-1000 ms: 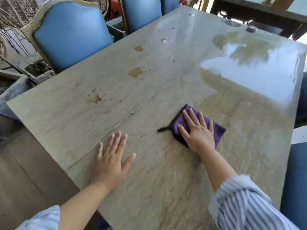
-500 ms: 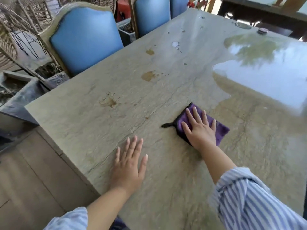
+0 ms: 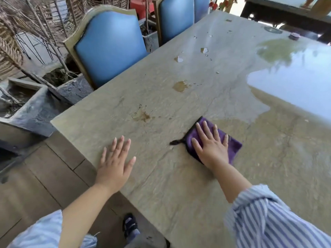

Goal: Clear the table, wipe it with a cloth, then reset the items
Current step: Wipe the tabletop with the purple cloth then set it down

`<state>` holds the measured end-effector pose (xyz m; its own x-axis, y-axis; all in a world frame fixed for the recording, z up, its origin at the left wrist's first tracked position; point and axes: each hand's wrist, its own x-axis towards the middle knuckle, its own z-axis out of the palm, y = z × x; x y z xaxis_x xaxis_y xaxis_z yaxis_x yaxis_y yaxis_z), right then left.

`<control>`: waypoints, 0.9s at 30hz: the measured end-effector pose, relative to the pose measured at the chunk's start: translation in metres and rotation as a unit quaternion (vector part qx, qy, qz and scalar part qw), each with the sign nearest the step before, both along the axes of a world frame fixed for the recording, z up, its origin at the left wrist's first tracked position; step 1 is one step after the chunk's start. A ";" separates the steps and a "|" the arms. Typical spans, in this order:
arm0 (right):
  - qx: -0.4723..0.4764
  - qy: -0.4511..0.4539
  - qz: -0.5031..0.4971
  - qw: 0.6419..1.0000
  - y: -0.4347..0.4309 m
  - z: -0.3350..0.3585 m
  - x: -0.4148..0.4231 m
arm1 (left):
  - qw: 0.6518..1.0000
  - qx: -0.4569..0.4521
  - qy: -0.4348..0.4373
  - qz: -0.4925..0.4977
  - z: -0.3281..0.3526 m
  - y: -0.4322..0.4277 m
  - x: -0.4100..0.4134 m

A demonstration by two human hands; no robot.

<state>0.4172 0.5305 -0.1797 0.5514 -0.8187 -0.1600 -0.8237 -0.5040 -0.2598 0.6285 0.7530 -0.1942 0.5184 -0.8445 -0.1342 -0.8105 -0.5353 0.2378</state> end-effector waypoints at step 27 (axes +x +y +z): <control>0.011 -0.016 0.060 0.998 0.096 0.001 0.156 | 1.000 -0.017 0.016 -0.021 -0.004 0.040 0.138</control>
